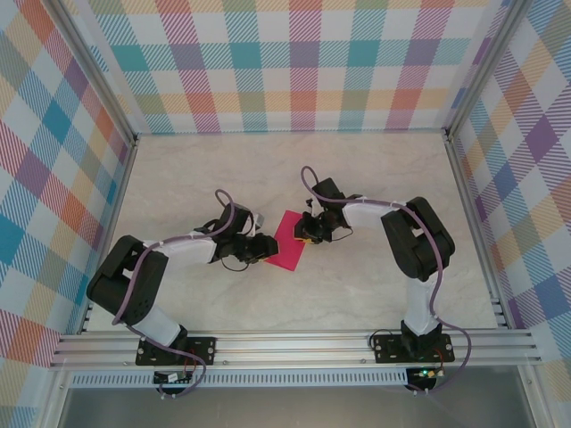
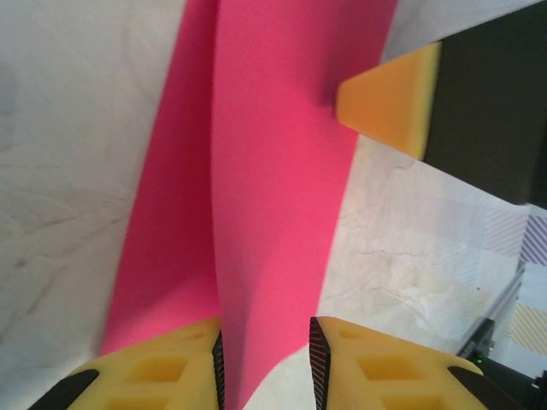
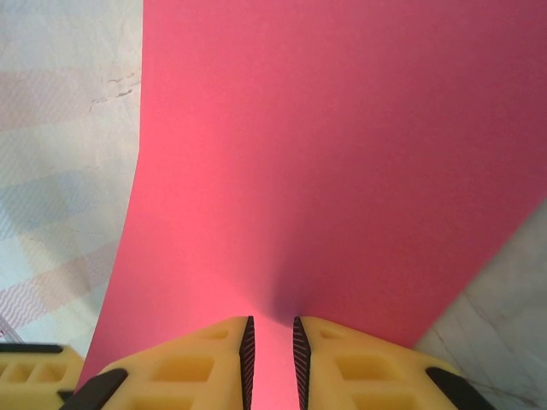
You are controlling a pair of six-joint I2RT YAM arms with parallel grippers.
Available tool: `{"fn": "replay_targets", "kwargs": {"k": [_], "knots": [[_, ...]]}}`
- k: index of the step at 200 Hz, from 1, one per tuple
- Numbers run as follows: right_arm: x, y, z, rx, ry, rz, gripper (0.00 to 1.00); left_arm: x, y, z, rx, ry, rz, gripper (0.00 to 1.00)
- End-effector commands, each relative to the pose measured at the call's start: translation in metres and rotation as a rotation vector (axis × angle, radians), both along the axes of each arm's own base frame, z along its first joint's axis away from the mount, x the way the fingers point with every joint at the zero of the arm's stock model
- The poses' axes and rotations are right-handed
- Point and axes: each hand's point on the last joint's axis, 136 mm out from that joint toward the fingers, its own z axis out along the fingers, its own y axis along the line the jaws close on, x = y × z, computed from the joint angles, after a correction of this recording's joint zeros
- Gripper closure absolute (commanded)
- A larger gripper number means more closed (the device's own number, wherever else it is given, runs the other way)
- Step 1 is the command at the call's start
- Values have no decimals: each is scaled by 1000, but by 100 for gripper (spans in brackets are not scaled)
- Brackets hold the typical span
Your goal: Fold a paper plane with a square sheet of paper (pick it up from the middle)
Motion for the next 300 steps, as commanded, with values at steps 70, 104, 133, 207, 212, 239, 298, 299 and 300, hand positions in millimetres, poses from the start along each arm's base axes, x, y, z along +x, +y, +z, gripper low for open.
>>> {"fn": "replay_targets", "kwargs": {"k": [70, 104, 133, 207, 212, 239, 298, 299, 300], "knots": [[-5, -5, -14, -28, 58, -28, 78, 22, -41, 24, -137, -43, -8, 55], [-5, -5, -16, -24, 66, -33, 77, 32, -46, 15, -147, -35, 19, 45], [-2, -5, -2, 24, 41, -41, 75, 32, -43, 6, -127, -27, 29, 43], [-15, 7, 40, 184, -38, 82, 63, 30, -32, 0, -67, -41, 52, 75], [-16, 7, 41, 187, -37, 86, 63, 31, -32, 0, -64, -44, 52, 76], [-21, 11, 40, 195, -27, 114, 63, 30, -30, -2, -56, -42, 50, 81], [-26, 18, 27, 171, 19, 147, 71, 29, -30, -3, -49, -39, 52, 86], [-26, 19, 27, 171, 19, 148, 71, 30, -30, -3, -50, -40, 51, 86], [-26, 19, 27, 172, 18, 149, 71, 30, -30, -3, -50, -41, 51, 86]]}}
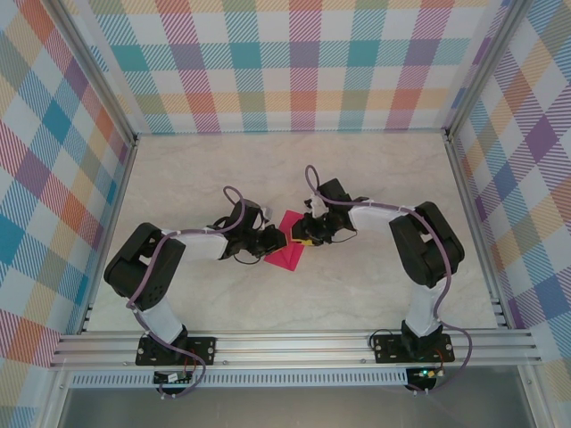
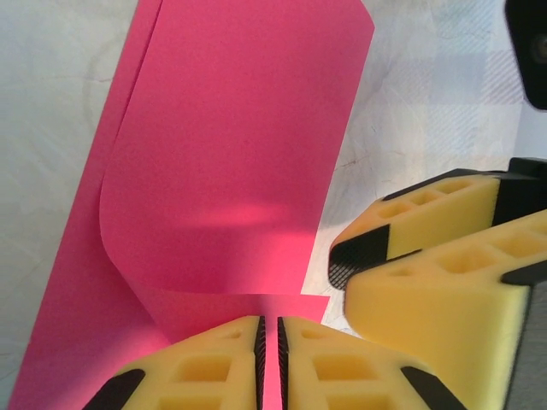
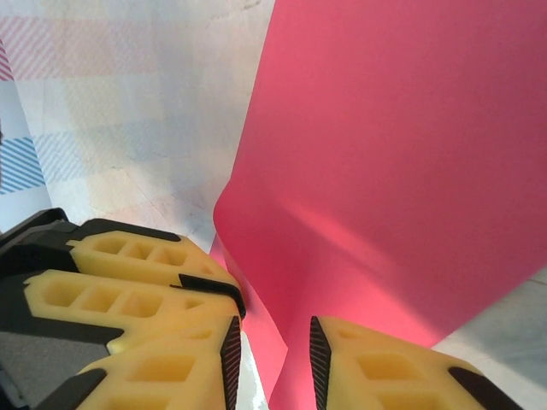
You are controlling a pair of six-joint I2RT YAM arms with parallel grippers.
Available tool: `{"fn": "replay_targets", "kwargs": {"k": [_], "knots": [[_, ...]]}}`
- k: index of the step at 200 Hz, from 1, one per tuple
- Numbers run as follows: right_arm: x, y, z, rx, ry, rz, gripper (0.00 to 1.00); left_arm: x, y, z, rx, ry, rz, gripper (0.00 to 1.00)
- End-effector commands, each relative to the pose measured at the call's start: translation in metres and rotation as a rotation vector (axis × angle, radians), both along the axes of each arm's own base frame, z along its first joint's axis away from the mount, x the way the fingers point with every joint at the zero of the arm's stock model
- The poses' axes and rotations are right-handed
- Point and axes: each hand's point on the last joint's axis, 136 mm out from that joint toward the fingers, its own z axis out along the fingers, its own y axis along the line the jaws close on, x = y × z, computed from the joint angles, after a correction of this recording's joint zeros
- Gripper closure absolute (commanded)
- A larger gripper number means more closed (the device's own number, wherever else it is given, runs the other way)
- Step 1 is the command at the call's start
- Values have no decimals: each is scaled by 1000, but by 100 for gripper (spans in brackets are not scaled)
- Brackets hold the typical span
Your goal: Fold a paper plane with a square sheet of paper (pick it up from the middle)
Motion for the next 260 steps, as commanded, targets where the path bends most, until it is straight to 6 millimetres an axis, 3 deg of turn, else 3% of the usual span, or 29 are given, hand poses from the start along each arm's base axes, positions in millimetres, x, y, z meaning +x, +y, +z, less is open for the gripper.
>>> {"fn": "replay_targets", "kwargs": {"k": [1, 30, 68, 97, 141, 260], "knots": [[-4, 8, -1, 15, 9, 50, 71, 0, -1, 5, 4, -21, -9, 86], [-5, 11, -2, 24, 13, 64, 71, 1, -1, 5, 3, -19, -8, 86], [-6, 14, -4, 32, 18, 66, 91, 1, -1, 6, 1, -23, -5, 87], [-2, 3, -9, -39, -10, 34, 97, 0, -4, 14, -26, -31, -14, 82], [0, -7, -15, -101, -31, 12, 98, -3, -13, 20, -74, -38, -54, 76], [5, -18, -22, -179, -45, -20, 97, -3, -28, 13, -75, -11, -102, 73]]}}
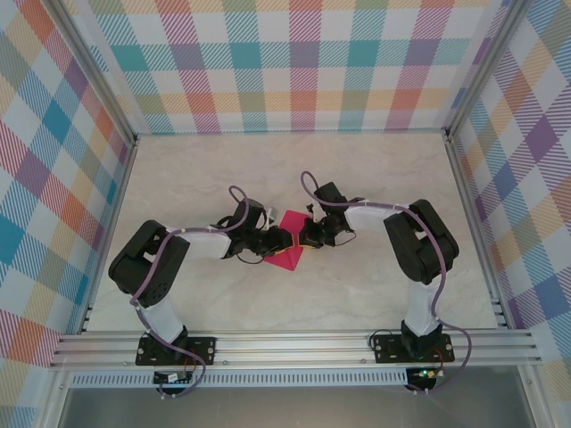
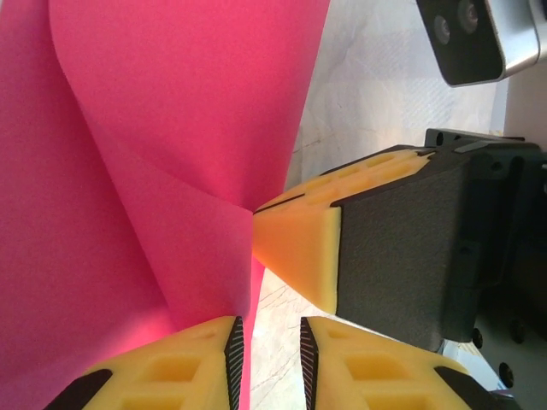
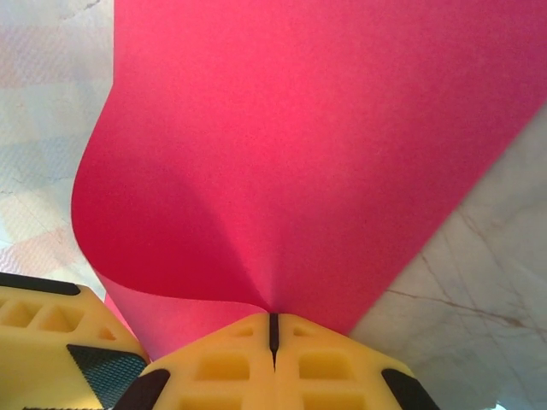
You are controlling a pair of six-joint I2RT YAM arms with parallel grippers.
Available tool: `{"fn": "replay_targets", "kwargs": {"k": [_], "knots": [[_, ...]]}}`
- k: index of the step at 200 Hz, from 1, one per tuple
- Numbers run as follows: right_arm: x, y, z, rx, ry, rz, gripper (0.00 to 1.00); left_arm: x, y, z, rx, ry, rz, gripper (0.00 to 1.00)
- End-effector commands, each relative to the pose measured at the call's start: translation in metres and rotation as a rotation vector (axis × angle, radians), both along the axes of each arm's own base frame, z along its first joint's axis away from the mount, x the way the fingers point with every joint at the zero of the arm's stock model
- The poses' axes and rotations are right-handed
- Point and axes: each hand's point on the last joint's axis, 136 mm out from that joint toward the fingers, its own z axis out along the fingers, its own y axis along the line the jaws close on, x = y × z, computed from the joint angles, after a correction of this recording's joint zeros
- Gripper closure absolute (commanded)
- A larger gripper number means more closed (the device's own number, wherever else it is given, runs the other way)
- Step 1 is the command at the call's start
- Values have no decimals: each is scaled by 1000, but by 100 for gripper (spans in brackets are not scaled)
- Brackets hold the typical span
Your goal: Fold a paper plane with a square sheet of paper (pick it up from the middle)
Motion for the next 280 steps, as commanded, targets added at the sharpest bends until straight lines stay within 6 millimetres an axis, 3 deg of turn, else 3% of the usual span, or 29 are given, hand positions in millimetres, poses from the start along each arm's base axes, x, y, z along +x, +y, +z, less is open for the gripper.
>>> {"fn": "replay_targets", "kwargs": {"k": [1, 94, 280], "knots": [[3, 0, 8, -12, -33, 14, 97, 2, -11, 8, -21, -22, -35, 73], [4, -7, 5, -49, -41, -6, 97, 1, -12, -6, 10, 10, -41, 73], [5, -12, 5, -57, -43, -20, 97, -1, -9, -16, 45, 25, -38, 73]]}}
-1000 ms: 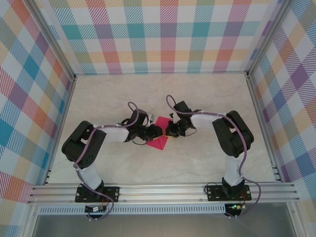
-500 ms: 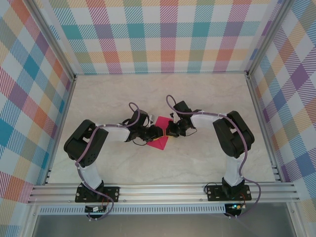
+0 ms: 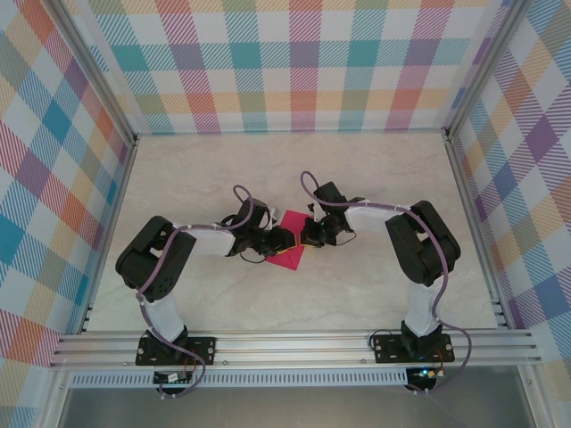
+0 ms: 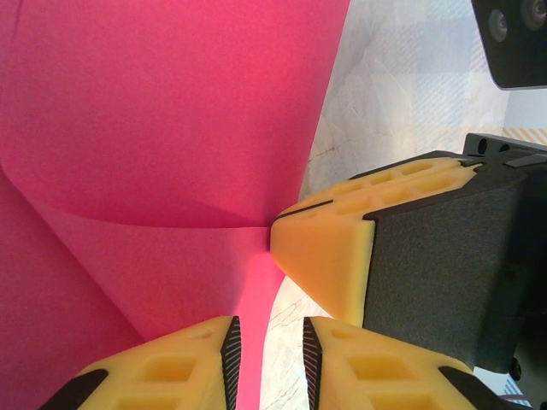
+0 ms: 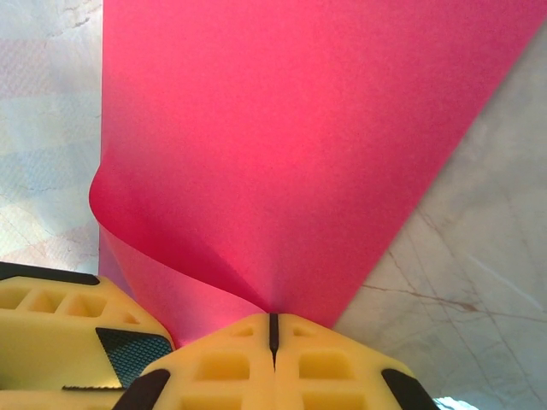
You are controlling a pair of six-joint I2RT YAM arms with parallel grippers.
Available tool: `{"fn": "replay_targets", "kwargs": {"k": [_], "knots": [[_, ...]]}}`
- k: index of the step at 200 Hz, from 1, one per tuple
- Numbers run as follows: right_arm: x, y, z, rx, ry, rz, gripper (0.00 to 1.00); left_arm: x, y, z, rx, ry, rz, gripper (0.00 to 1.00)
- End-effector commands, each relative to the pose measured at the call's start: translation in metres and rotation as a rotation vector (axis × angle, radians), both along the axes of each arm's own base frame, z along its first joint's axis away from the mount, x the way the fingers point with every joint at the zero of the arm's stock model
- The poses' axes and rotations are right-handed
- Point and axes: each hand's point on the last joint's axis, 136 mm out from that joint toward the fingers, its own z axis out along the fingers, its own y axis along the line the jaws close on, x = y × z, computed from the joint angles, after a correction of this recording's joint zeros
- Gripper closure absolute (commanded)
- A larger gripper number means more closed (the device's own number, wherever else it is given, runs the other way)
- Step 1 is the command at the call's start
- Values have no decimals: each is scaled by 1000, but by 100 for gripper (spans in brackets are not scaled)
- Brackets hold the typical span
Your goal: Fold a paper plane with a square sheet of paper (pick it up from the middle)
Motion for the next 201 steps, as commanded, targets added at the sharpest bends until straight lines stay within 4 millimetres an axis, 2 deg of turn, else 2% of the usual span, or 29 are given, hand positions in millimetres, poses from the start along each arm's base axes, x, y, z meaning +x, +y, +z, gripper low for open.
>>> {"fn": "replay_targets", "kwargs": {"k": [1, 108, 156, 177, 201], "knots": [[0, -4, 4, -10, -10, 4, 97, -2, -3, -6, 28, 7, -24, 73], [-2, -7, 3, -20, -4, -4, 95, -4, 0, -18, 70, 37, -23, 81], [0, -15, 27, -34, -57, -44, 79, -9, 5, -29, 111, 67, -25, 84], [-1, -18, 36, -35, -80, -52, 78, -10, 7, -32, 122, 76, -24, 84], [-7, -10, 41, 12, -63, -29, 84, -9, 10, -34, 140, 78, -13, 85]]}}
